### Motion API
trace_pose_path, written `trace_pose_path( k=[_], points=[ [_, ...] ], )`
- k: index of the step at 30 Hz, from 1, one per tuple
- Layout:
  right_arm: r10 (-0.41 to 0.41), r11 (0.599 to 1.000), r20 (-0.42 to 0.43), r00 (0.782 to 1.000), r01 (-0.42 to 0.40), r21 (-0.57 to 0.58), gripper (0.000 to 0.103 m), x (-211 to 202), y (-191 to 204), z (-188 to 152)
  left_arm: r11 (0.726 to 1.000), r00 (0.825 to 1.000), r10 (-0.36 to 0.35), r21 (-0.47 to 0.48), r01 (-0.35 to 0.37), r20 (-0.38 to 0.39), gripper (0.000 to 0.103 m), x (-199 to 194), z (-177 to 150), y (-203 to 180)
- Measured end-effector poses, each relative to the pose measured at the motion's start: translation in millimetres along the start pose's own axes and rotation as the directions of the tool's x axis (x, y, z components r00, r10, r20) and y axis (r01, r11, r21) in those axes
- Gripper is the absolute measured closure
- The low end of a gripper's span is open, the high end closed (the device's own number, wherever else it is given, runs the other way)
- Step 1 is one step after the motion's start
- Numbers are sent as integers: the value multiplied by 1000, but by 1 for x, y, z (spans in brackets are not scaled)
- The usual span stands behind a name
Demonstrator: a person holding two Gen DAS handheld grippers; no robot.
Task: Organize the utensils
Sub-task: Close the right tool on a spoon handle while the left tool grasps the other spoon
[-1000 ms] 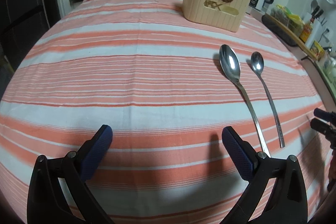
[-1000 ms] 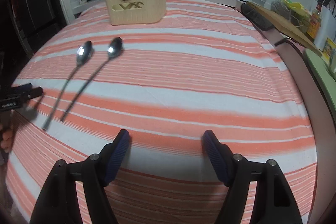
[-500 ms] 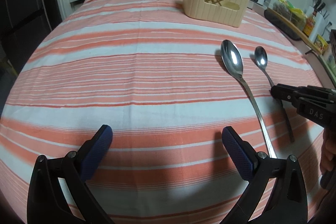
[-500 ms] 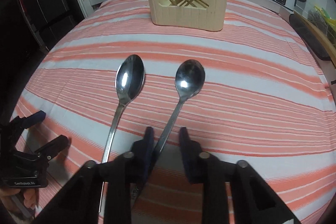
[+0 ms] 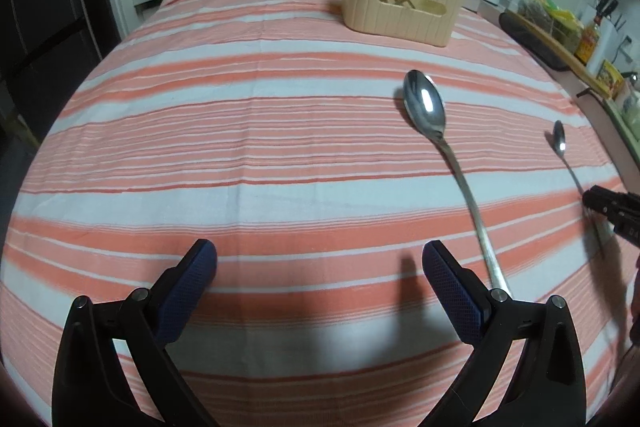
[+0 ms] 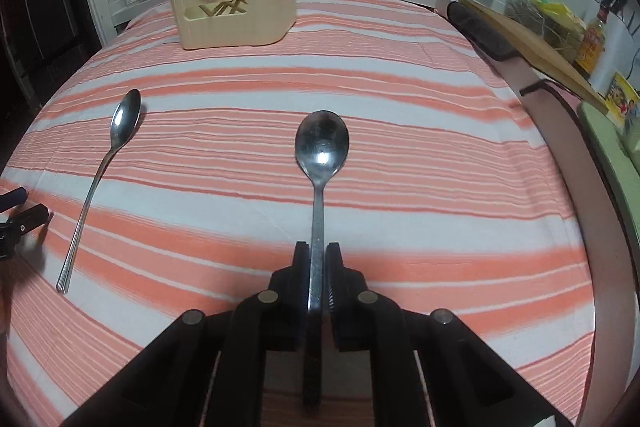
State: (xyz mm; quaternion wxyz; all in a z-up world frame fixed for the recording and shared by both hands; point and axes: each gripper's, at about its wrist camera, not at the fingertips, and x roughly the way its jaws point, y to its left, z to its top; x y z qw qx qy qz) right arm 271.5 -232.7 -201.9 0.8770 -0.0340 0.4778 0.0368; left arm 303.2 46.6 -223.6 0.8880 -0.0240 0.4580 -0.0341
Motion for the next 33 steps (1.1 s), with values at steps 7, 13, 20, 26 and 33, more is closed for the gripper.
trace_pose_path(
  k=[7,13,20,26,33],
  points=[
    [77,997,16,997,-77,7,41,-9,-12,8,998,998,-64,22,64,-14,1,-1,24,-51],
    [65,998,-7,998,-65,-7,41,21,-7,26,995,997,57,89,-52,-53,1,38,34,-80],
    [54,998,4,999,-53,-20,41,33,-4,37,996,995,62,61,-57,-76,0,55,43,-73],
    [49,999,6,999,-49,-18,39,47,1,54,997,990,58,66,-50,-127,0,71,67,-79],
    [10,1000,25,1000,-11,24,47,55,-3,64,997,991,47,70,-38,-122,6,84,86,-81]
  ],
)
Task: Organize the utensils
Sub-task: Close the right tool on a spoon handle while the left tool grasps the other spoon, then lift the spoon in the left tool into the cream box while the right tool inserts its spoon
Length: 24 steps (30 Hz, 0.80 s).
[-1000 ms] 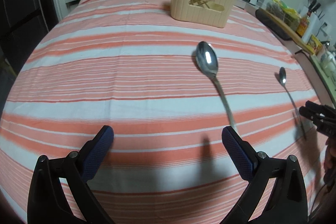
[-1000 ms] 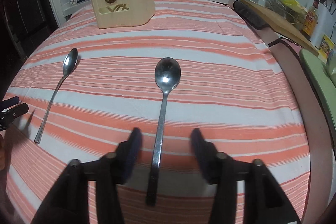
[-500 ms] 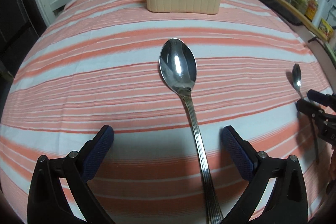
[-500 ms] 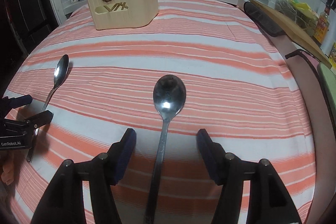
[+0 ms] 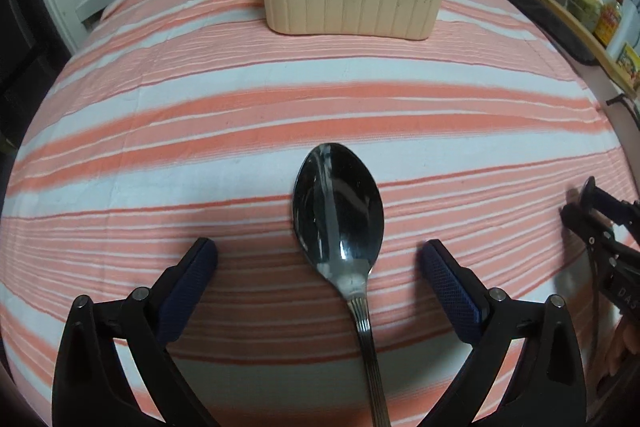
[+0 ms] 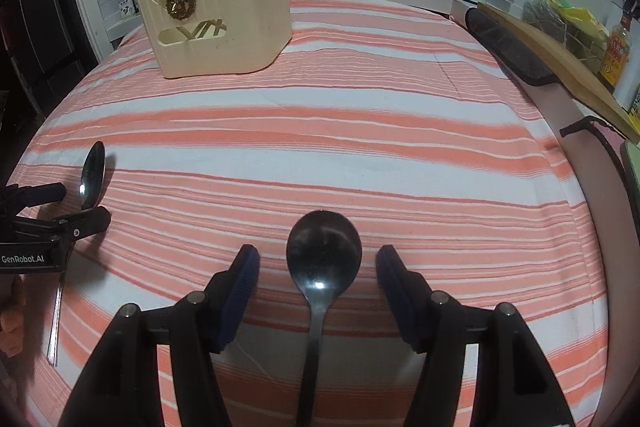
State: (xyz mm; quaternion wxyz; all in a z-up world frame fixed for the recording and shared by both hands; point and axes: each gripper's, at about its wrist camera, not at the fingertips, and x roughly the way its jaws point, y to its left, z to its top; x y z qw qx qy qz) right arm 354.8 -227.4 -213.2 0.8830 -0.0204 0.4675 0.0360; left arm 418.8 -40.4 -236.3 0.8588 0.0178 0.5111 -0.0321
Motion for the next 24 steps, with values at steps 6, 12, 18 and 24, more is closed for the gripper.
trace_pose_path(
  k=[6,12,18,24],
  points=[
    [5,999,24,1000,-5,39,67,-1,-8,4,999,996,-51,10,50,75,61,-10,1,1],
    [70,997,126,990,-73,16,67,-38,-2,5,995,986,-93,-9,96,136,61,-38,-9,9],
    [139,990,214,967,-134,-34,67,-95,12,1,989,957,-139,-3,145,255,61,-101,-28,18],
    [183,983,285,941,-174,-60,67,-144,19,-11,984,920,-166,1,177,356,61,-154,-49,23]
  ],
)
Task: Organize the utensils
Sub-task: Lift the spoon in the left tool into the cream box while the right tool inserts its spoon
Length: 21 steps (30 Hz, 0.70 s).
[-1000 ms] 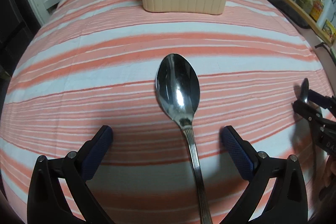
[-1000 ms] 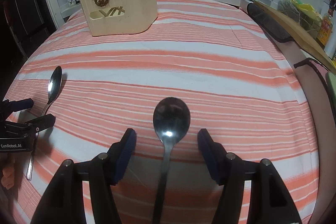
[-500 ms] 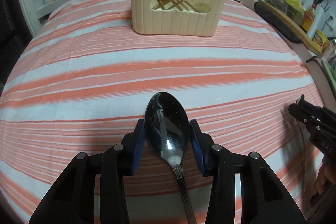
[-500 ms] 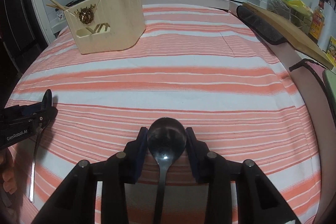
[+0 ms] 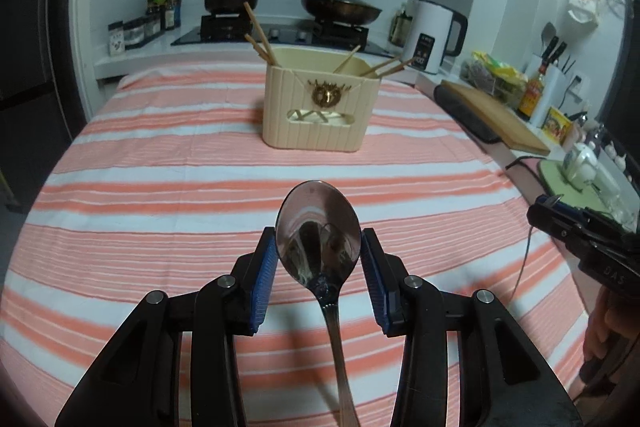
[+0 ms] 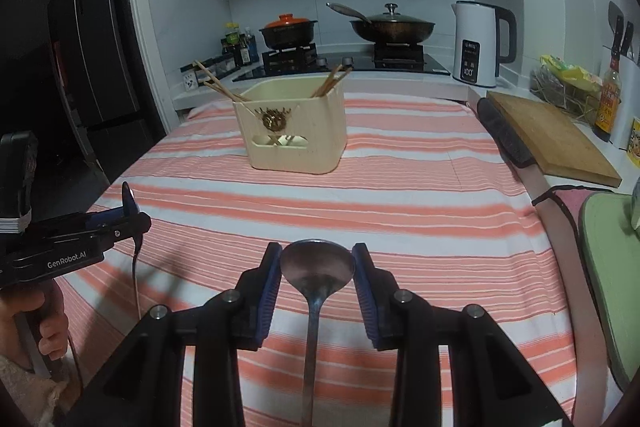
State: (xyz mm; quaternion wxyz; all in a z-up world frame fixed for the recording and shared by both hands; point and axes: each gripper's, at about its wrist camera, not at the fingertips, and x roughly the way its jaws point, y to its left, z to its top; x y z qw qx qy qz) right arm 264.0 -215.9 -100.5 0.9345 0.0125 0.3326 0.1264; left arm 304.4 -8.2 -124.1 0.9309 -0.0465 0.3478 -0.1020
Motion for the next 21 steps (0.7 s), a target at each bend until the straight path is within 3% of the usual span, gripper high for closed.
trace_pose_path(
  k=[7,21],
  points=[
    [18,1000,65,998,-17,-14,67,-30,13,0,1000,997,-20,-2,21,69,61,-33,-2,-6],
    [69,997,104,992,-65,-46,67,-53,23,35,997,994,-71,-16,72,83,62,-51,19,2]
  ],
)
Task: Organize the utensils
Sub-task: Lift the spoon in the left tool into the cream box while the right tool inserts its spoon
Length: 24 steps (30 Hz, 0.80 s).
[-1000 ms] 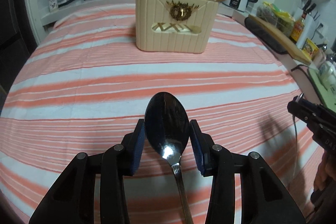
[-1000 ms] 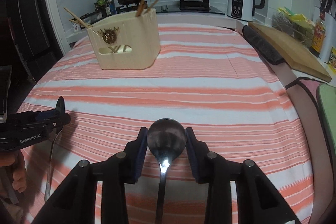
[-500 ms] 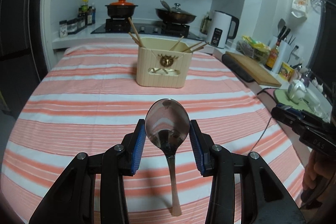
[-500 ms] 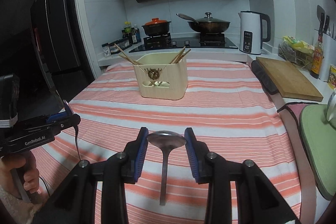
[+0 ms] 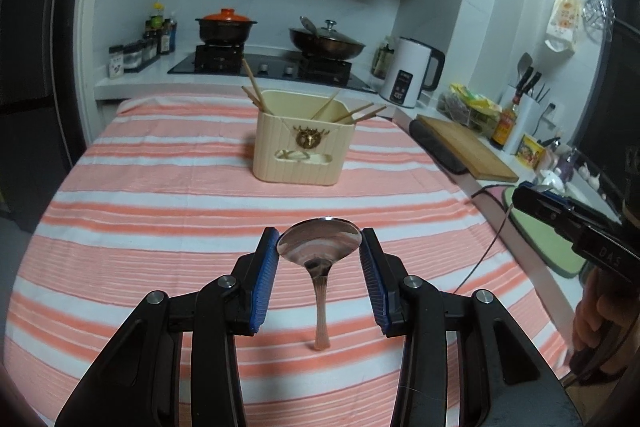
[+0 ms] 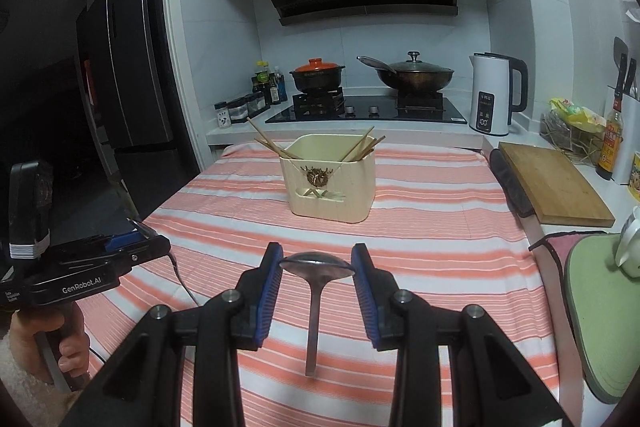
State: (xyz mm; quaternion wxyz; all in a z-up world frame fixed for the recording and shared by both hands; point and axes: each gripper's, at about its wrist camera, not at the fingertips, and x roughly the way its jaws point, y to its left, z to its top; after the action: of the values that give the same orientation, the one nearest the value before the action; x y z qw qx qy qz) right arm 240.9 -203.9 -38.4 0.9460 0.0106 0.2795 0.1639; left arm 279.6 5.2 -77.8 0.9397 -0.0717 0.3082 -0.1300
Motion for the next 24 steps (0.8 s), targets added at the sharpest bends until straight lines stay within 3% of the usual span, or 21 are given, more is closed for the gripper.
trace_pose_path(
  k=[6,11,19,24],
  points=[
    [24,1000,-12,1000,-24,-13,67,18,-2,27,999,999,-34,8,34,5,62,2,34,4],
    [44,999,-1,999,-44,-10,67,37,-5,64,997,997,-72,11,71,34,62,6,83,9],
    [23,998,89,996,-18,-54,67,77,-5,152,999,979,-23,29,18,201,62,17,197,20],
    [5,1000,177,984,0,-29,67,114,-15,198,1000,958,7,11,-10,287,62,52,239,25]
  ],
)
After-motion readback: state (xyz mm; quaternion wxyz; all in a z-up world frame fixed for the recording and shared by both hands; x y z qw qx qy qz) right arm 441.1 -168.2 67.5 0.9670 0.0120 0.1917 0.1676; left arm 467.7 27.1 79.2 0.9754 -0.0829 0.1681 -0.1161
